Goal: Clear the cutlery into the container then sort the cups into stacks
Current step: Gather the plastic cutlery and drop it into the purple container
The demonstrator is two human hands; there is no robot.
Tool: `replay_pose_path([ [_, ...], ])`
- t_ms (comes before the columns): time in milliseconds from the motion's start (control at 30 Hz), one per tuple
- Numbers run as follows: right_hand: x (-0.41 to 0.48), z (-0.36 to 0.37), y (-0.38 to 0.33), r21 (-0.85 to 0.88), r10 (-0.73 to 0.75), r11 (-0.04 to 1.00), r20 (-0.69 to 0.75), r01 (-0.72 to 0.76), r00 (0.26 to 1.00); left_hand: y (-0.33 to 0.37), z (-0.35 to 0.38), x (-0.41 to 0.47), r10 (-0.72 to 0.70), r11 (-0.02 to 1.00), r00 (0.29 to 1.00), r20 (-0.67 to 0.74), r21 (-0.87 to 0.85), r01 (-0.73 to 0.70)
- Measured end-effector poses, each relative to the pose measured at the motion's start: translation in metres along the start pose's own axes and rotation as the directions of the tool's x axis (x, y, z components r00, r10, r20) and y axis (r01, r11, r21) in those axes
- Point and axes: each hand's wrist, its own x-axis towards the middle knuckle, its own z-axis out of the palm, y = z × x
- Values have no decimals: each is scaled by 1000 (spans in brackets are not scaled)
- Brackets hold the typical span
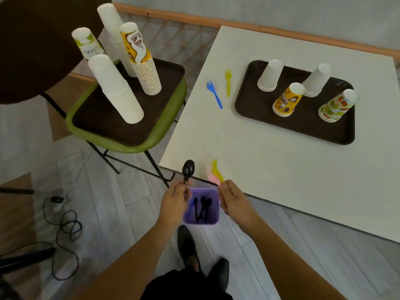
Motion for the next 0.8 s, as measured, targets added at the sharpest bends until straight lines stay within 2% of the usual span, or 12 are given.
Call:
replay_pose_path([
  [100, -20, 4, 39, -3, 19, 1000, 48, -19, 999, -39, -4, -16, -10, 999, 1000, 11, 37, 9],
  [233, -20, 19, 104, -190, 162, 970, 33, -153, 986, -83, -9, -13, -51, 988, 999, 14, 144, 48],
  [333, -4, 27, 139, -332, 253, 912, -13, -243, 967, -113, -12, 7, -94, 977, 995, 17, 193, 89],
  [467, 34, 42, 184, -380, 408, 830, -83, -407, 909, -152, -13, 48, -197, 938, 980, -24, 285, 196],
  [600, 79, 56, 212, -461, 451, 758, -142, -462, 881, -183, -7, 95, -229, 918, 969, -88, 312, 245],
  [633, 91, 60, 216, -464, 448, 753, -159, -467, 880, -187, -5, 105, -232, 920, 968, -97, 302, 251],
  [700, 108, 68, 220, -355, 434, 807, -187, -473, 881, -192, 0, 123, -228, 922, 968, -103, 298, 249],
  [800, 125, 69, 220, -194, 437, 857, -220, -478, 872, -191, 6, 140, -209, 841, 974, -93, 490, 227],
])
